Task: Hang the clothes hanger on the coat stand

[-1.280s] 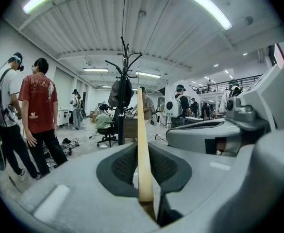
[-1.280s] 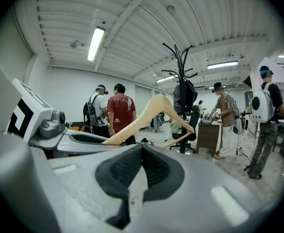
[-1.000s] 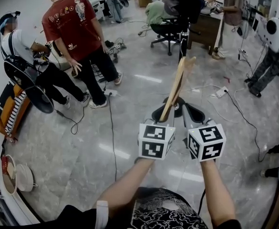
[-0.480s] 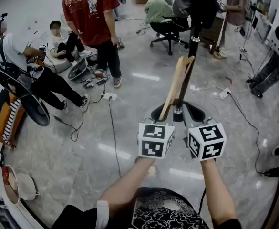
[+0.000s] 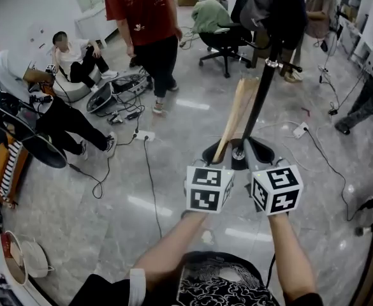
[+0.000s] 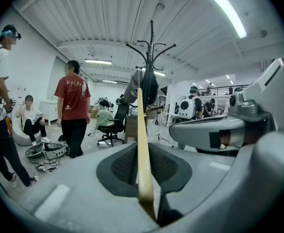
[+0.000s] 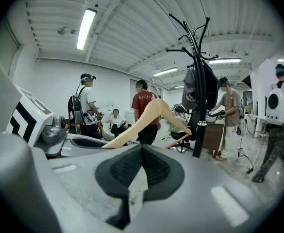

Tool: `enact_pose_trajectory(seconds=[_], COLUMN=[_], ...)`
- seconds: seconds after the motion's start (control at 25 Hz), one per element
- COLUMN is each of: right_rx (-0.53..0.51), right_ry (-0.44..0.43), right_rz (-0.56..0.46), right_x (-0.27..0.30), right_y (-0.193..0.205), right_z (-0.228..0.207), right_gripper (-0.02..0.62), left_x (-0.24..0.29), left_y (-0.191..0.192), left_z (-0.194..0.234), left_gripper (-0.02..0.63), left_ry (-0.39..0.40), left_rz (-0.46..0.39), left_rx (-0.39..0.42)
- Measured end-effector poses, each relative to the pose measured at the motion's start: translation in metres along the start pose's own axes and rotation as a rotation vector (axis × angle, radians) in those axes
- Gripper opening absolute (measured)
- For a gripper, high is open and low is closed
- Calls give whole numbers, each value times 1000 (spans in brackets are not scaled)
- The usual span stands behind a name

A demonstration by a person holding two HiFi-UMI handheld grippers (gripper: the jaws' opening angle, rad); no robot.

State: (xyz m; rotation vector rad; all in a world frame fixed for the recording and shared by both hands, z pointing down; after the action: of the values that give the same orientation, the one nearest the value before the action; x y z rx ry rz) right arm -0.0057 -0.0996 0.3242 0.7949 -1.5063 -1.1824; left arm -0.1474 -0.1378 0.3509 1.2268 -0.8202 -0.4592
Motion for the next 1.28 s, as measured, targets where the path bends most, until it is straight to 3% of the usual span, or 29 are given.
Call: enact_pose_trajectory(seconds=[0.64, 1.28], right_rx=[-7, -9], right_ry=[15, -67], right_rz=[-29, -38], right_x=[46, 89], right_y=[-20, -32], right_z=[-31, -127], right_gripper=[0, 0], left_x=[52, 141], left_y=[-16, -37], left_z=[31, 7], left_gripper=[54, 54], left_ry=[-10, -92], left_rz=[6, 30], left_rx=[6, 13])
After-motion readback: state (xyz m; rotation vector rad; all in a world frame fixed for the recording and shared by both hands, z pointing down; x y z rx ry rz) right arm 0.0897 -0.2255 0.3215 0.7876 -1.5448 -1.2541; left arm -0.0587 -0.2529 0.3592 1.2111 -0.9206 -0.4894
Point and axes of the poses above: the fingertips, and each gripper's own axes: x forward along the fingers, z to its left, y out of its underside, the point moved 10 cm from there along -x, backward along the fingers, and after that the axes turned 1 degree about z, right-handed, at the moved point
